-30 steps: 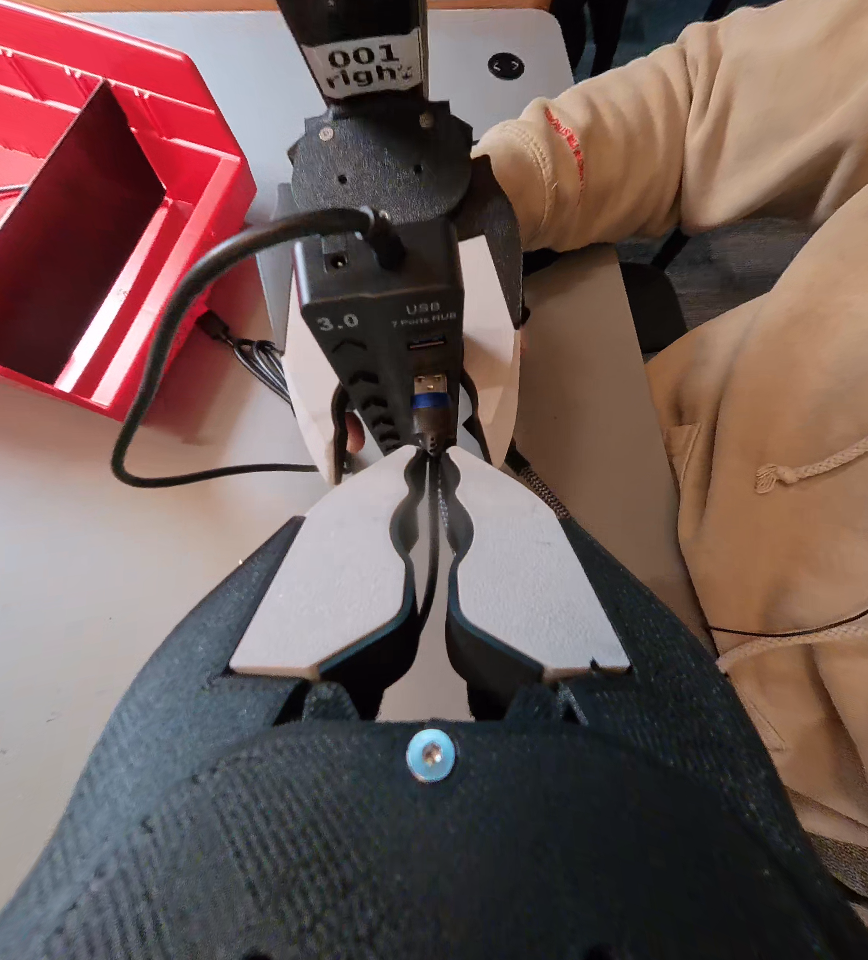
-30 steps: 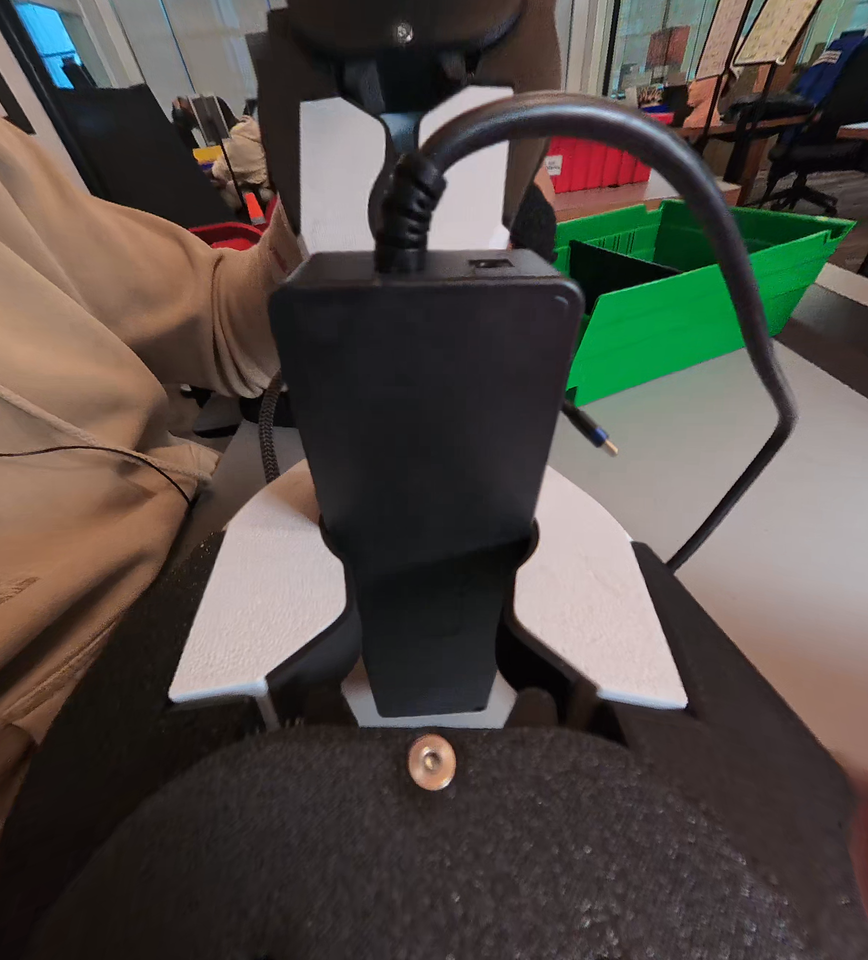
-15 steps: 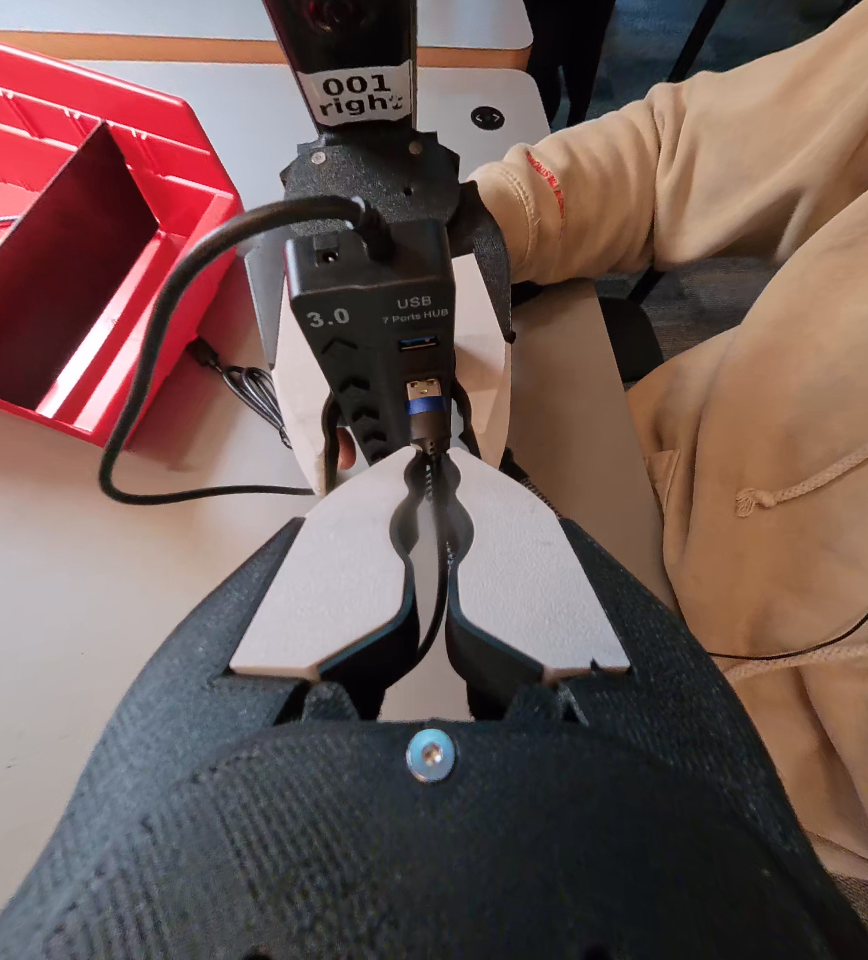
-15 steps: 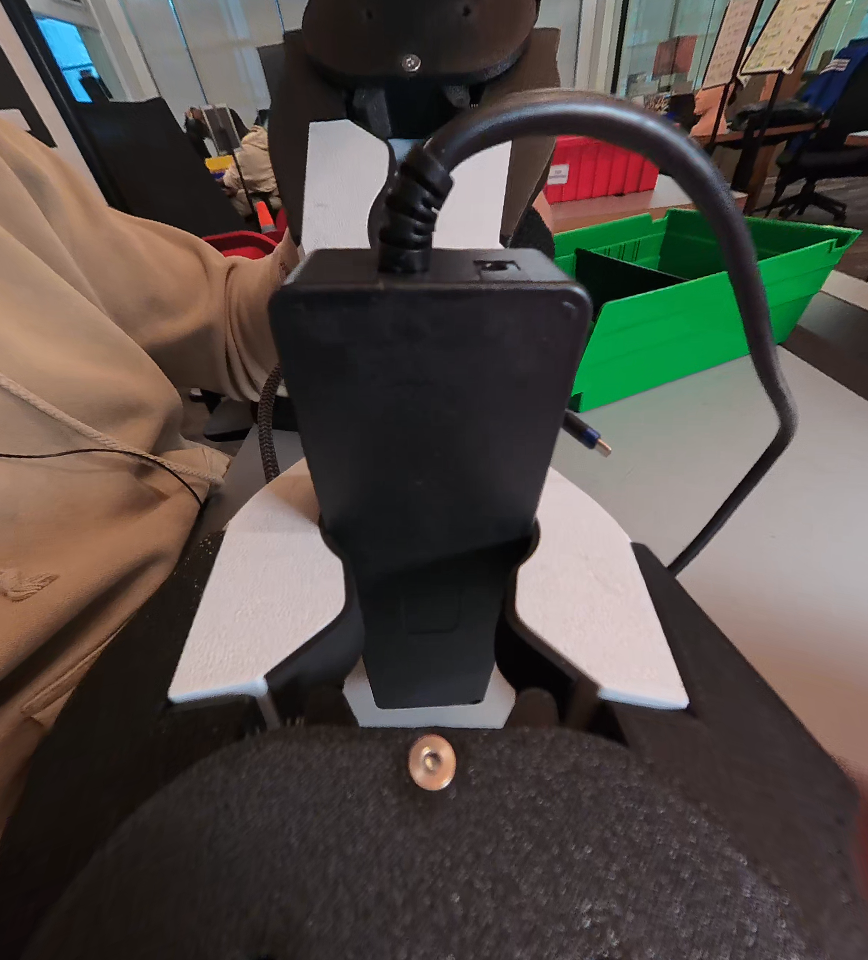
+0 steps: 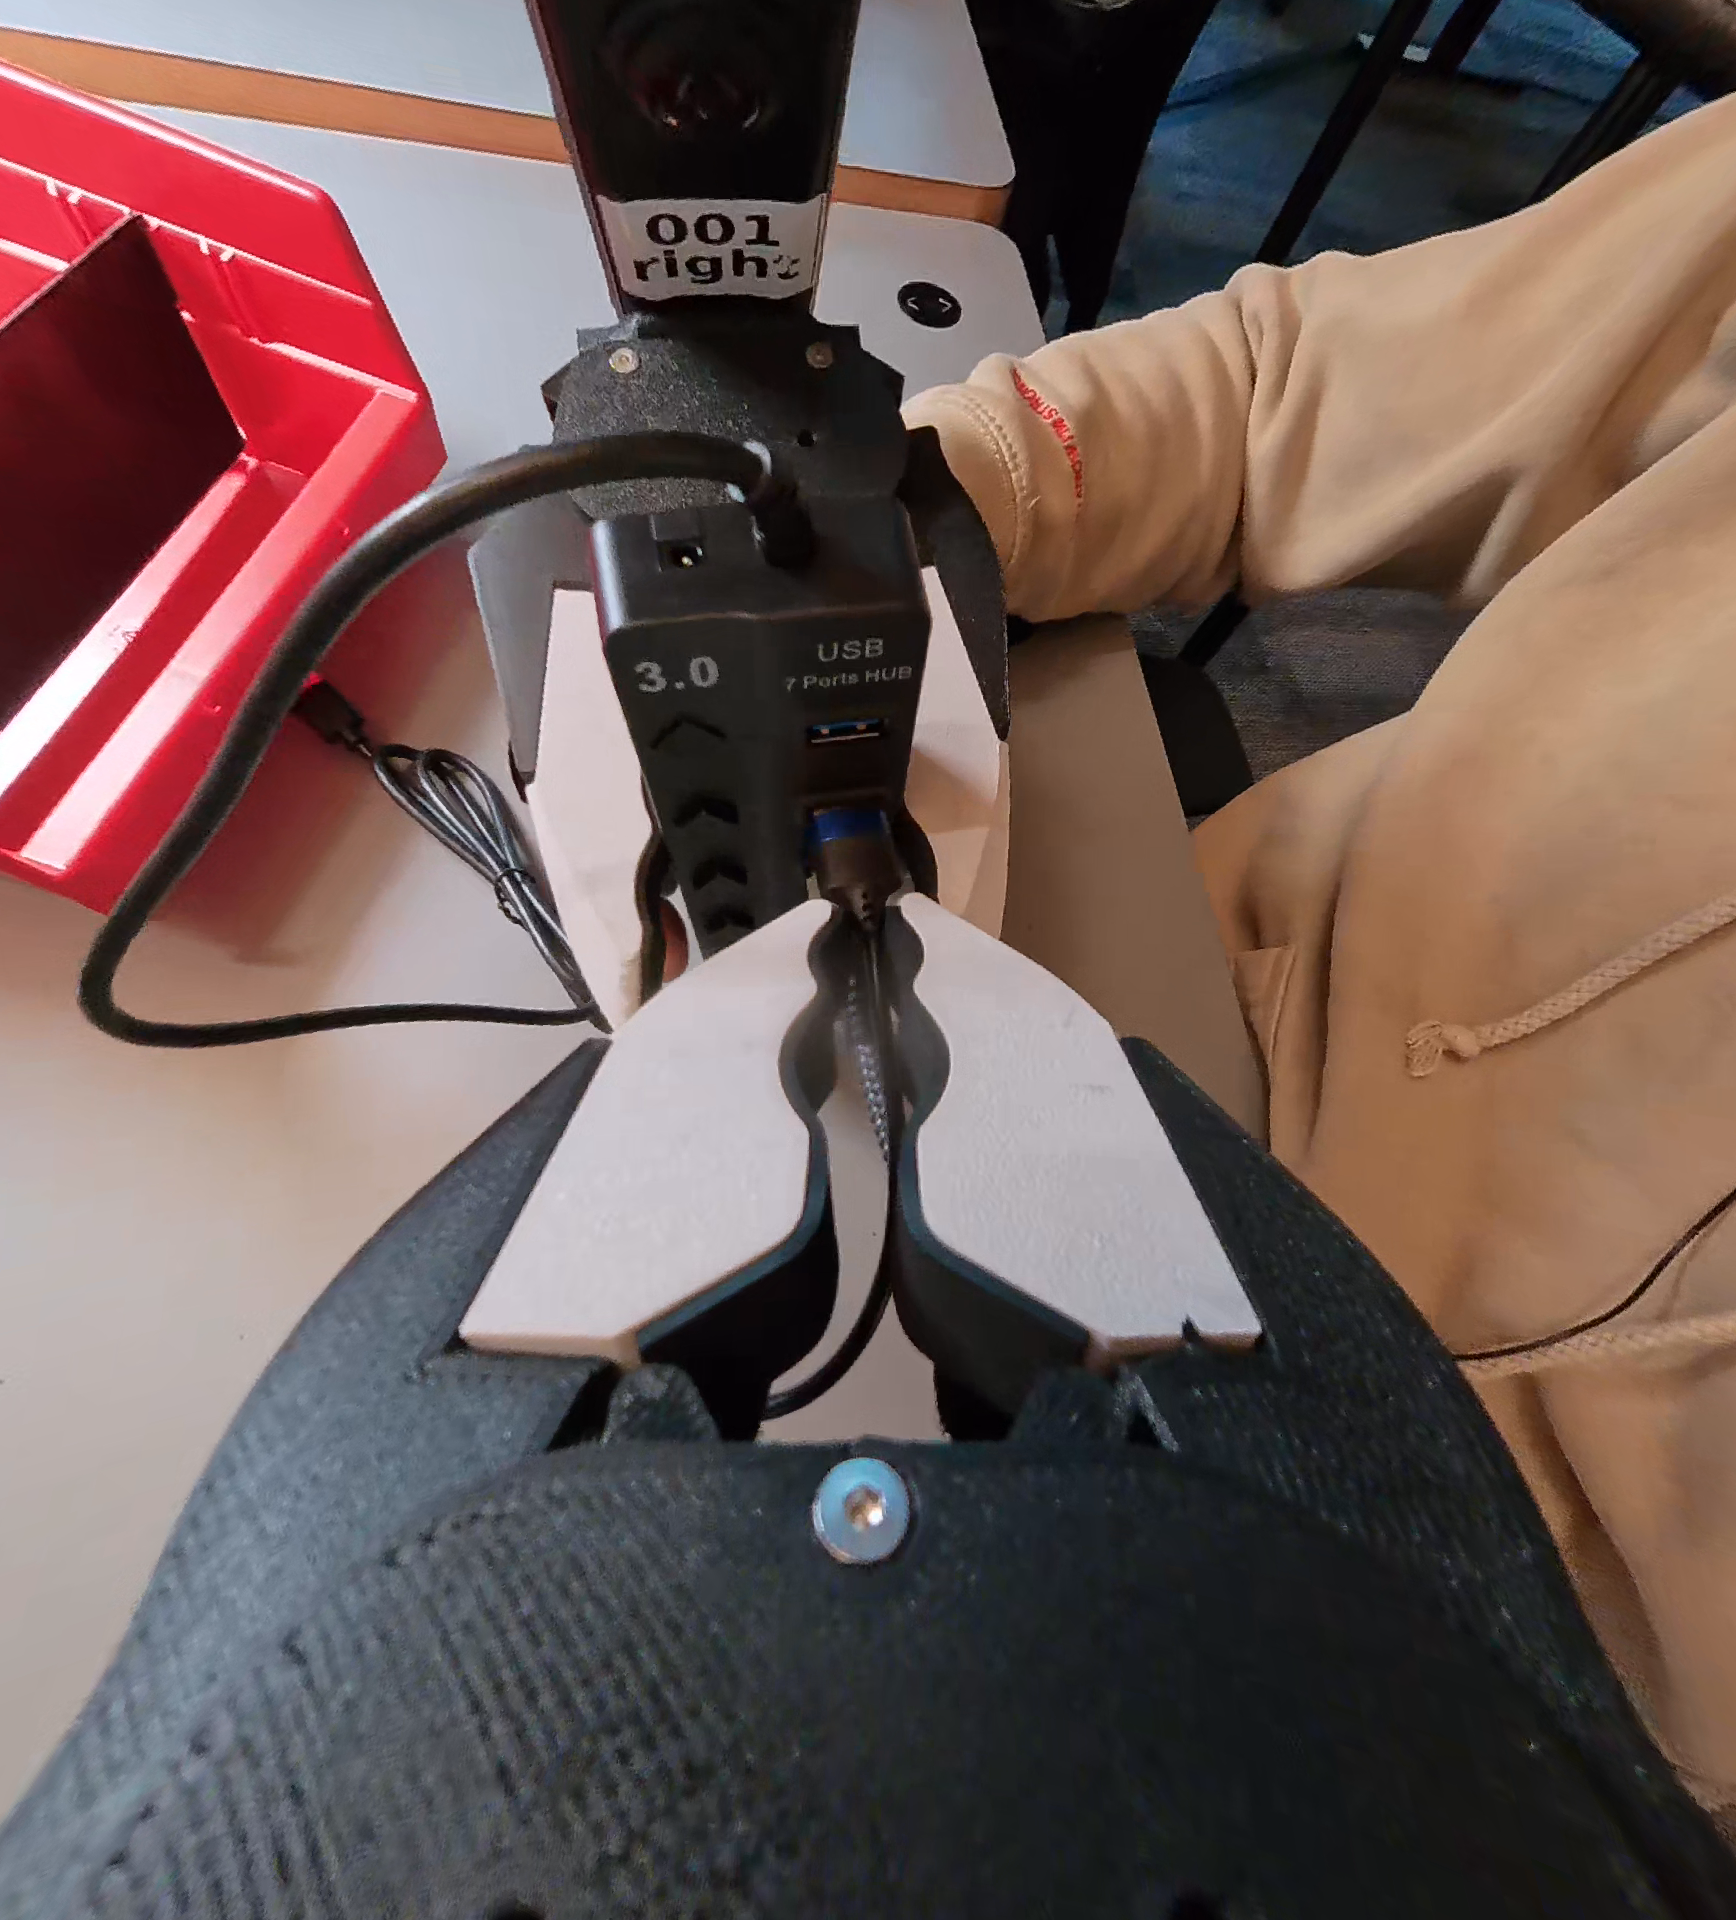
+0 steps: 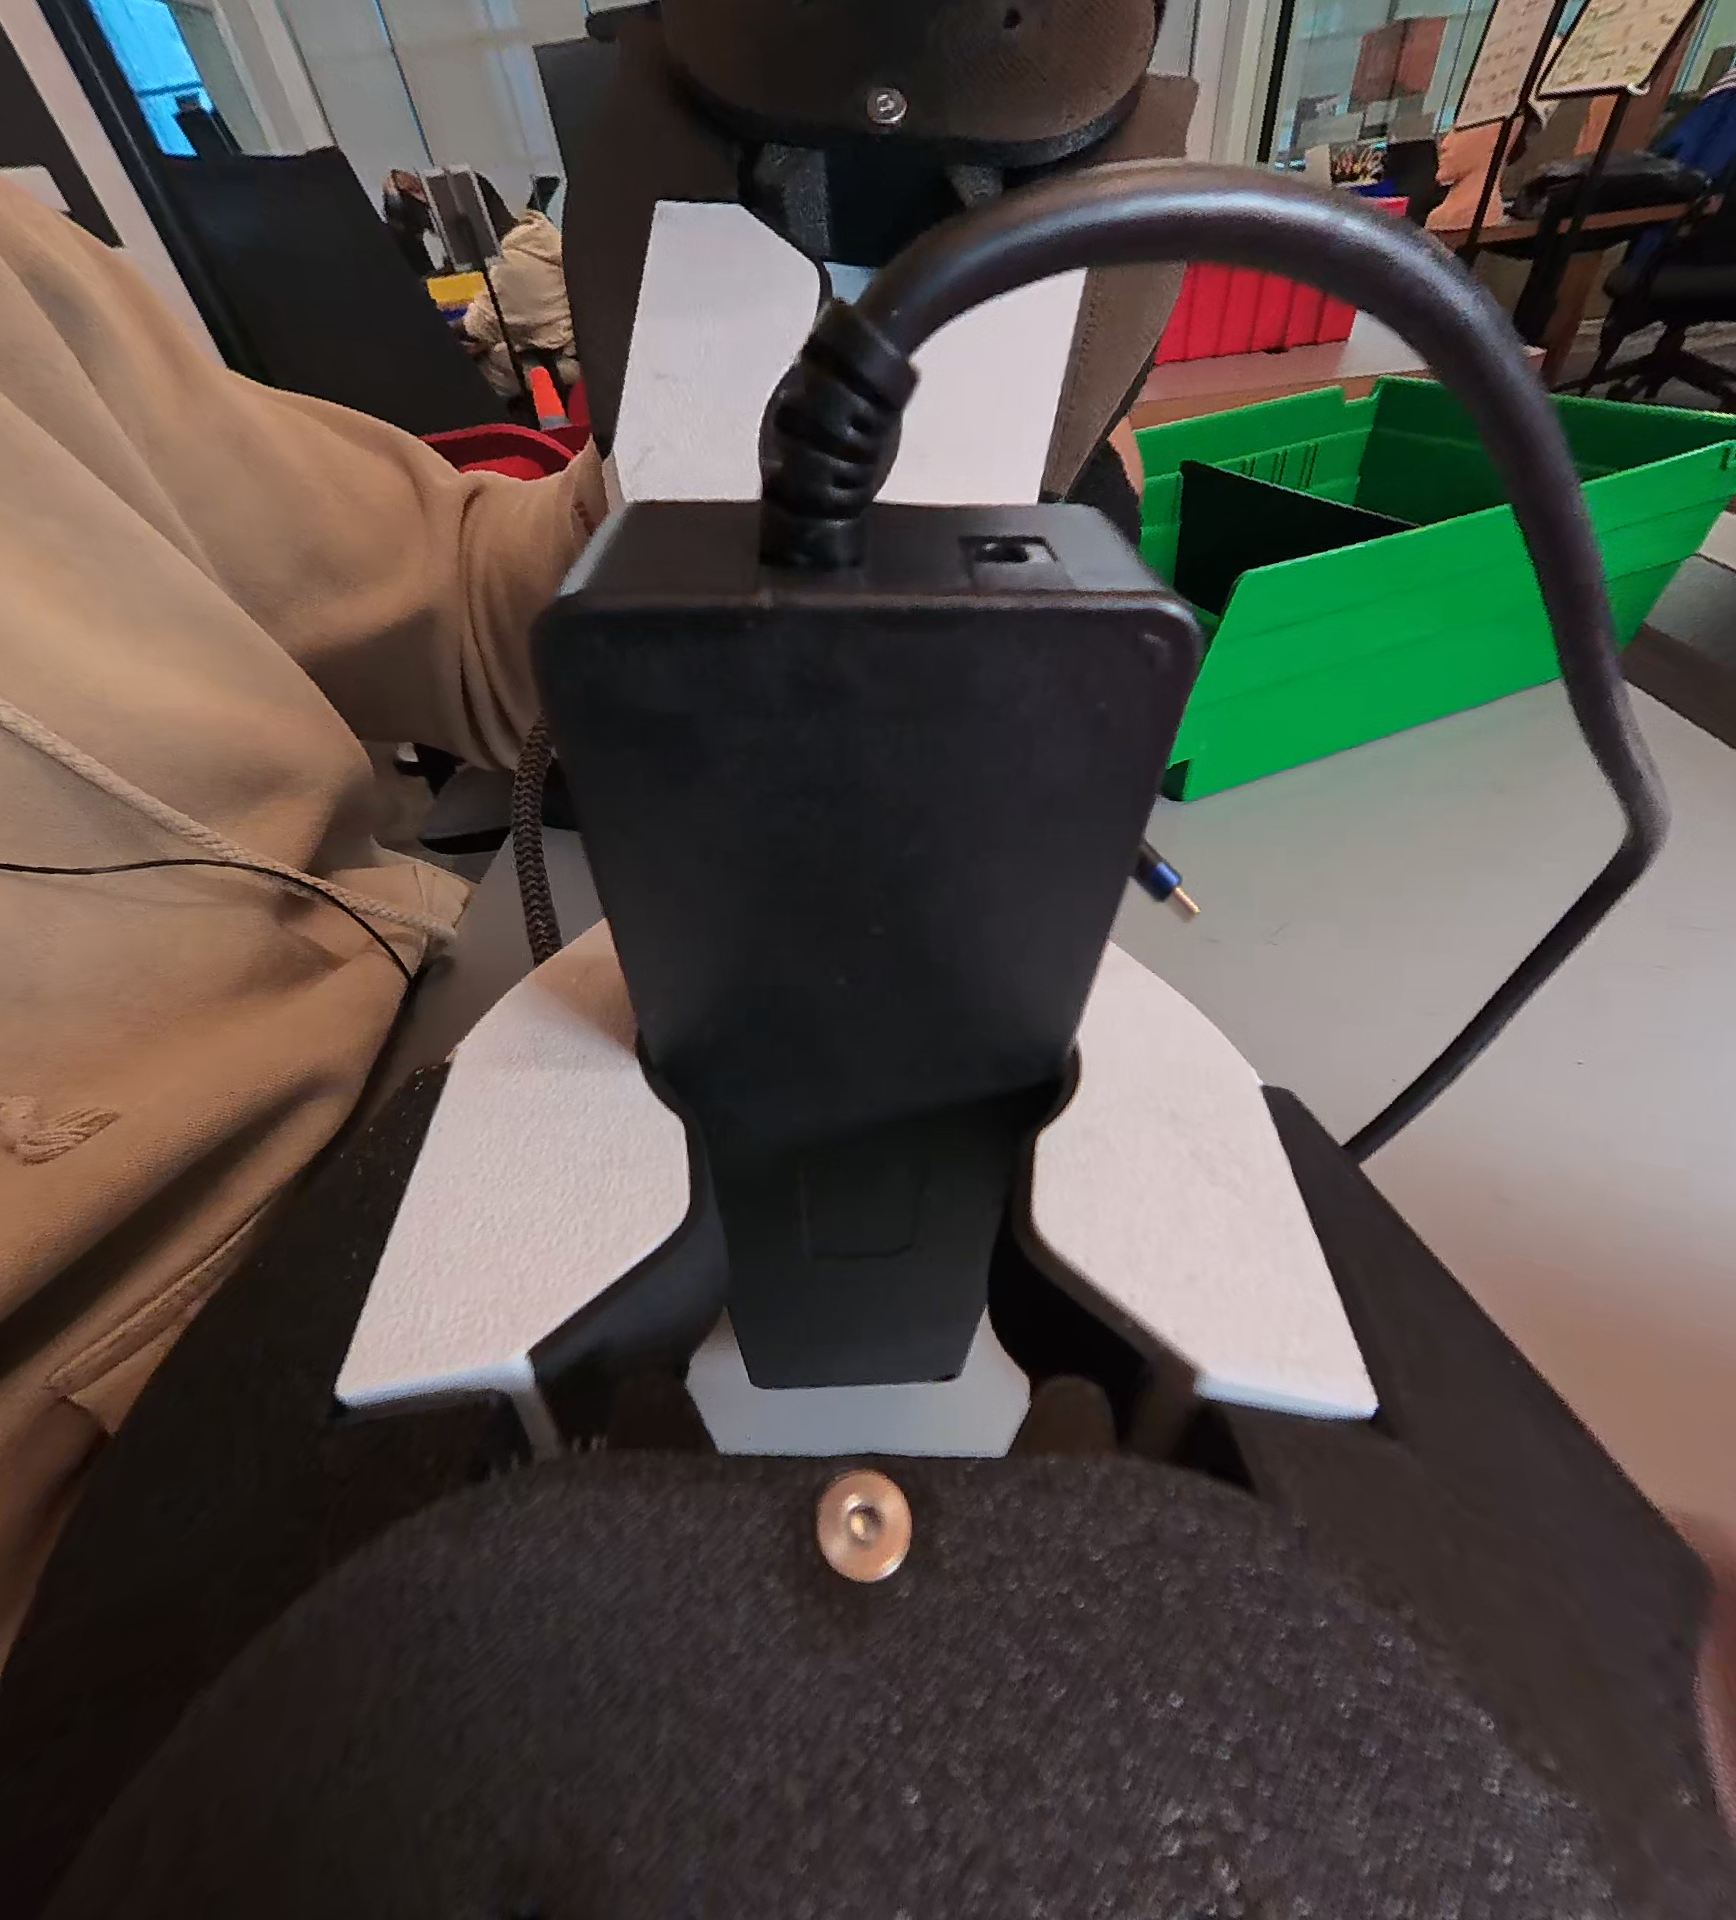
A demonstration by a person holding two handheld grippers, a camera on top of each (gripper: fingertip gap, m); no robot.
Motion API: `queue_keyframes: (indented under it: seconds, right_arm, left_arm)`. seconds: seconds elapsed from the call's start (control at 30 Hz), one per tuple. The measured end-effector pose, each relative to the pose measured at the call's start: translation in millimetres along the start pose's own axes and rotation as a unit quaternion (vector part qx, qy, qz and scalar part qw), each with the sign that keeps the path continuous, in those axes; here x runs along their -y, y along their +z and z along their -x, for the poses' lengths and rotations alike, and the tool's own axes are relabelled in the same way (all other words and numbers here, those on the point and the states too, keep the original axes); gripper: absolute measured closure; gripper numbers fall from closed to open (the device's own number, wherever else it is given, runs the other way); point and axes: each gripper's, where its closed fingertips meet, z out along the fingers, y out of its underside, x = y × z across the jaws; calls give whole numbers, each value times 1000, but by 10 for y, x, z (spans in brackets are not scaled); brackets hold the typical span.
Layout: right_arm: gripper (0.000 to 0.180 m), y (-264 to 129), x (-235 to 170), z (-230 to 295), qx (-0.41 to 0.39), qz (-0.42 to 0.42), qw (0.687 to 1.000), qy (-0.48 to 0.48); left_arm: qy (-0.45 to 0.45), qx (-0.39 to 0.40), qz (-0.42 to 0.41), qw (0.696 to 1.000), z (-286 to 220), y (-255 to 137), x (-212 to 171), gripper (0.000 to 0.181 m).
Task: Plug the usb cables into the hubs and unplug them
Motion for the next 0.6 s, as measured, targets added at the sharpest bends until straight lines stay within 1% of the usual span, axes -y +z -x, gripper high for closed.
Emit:
queue_keyframes:
  seconds: [0.13,0.23,0.3,0.37,0.43,0.5,0.53,0.6]
  right_arm:
    - [116,-9,27,-44,-15,-9,1000,-1]
    - [116,-60,212,-36,-14,-59,998,2]
    - [116,-144,344,14,-1,-99,995,-1]
    - [116,-275,461,-3,7,-141,990,12]
    - [116,-411,560,-52,10,-180,983,23]
    - [116,-520,636,-94,10,-214,976,32]
    - [116,-561,671,-107,11,-231,972,36]
    - [116,-624,732,-119,11,-261,965,40]
  left_arm:
    - [-2,5,-14,1000,36,-14,19,175]
    - [14,13,-63,998,28,-100,171,173]
    - [23,24,-118,992,32,-283,343,168]
    - [40,57,-185,980,107,-578,481,159]
    - [30,85,-249,964,227,-870,536,157]
    - [-1,87,-282,955,362,-975,463,157]
    - [-19,83,-279,957,425,-917,368,154]
    - [-51,67,-242,967,489,-615,87,142]
